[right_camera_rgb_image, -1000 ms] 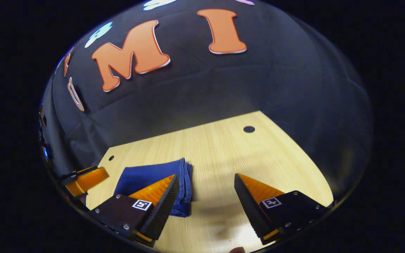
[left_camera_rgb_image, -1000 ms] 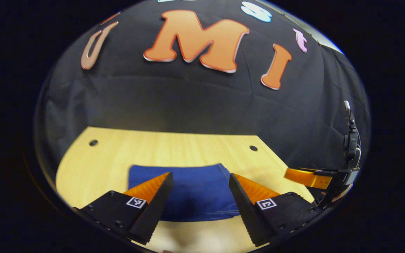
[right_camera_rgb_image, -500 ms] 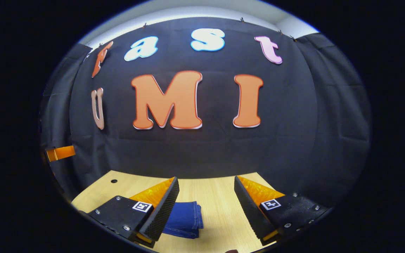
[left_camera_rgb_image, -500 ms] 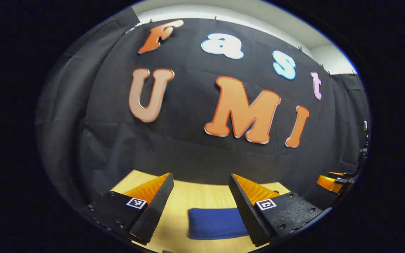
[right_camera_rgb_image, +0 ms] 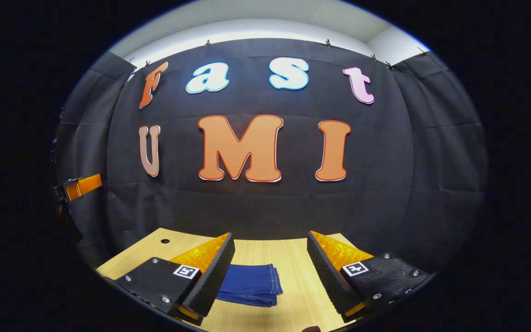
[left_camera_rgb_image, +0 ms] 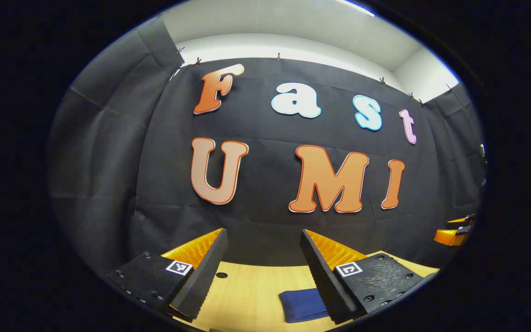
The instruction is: Grasp the waist and the cuffs of the jeans and fold them to make the two legs overlap; first hold the waist and fold one-third of the jeans toward the cuffs, then hold the cuffs and fold the remaining one-third in the same direction to finish folding.
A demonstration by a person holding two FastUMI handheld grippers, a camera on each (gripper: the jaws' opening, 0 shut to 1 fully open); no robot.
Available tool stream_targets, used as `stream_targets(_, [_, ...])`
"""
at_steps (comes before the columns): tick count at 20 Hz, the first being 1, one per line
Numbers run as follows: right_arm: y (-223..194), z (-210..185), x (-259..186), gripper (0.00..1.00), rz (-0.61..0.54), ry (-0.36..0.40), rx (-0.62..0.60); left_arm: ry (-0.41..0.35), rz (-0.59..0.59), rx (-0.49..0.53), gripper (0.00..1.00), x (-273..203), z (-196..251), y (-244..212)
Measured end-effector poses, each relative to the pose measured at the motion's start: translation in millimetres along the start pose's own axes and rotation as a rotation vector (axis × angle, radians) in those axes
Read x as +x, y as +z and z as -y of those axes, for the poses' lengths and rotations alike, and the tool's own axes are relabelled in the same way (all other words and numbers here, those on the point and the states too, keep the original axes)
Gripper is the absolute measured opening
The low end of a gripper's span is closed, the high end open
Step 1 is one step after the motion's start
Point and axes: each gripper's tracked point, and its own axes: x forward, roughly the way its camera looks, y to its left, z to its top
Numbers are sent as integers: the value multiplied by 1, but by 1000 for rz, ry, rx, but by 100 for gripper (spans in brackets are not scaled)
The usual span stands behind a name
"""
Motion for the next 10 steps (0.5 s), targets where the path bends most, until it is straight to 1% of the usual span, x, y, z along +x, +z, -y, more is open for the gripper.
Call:
stream_targets(1, [2, 2, -2, 97, 5, 0, 6, 5, -1, -8, 97, -3, -3, 0])
stream_targets(2, [4, 6, 0, 100, 10, -3, 15, 16, -3, -26, 97, -4, -6, 3])
stream_targets(3, [6, 10, 2, 97, 13, -2, 23, 29, -8, -46, 99, -4, -7, 2])
stream_targets(5, [5, 19, 8, 97, 11, 5, 27, 70, -19, -66, 97, -6, -13, -1])
stream_targets(8, [2, 37, 27, 97, 10, 11, 16, 128, -34, -16, 94, -12, -16, -6])
stream_targets(10, [-2, 46, 34, 97, -5, 27, 16, 143, -36, -18, 94, -13, -7, -6])
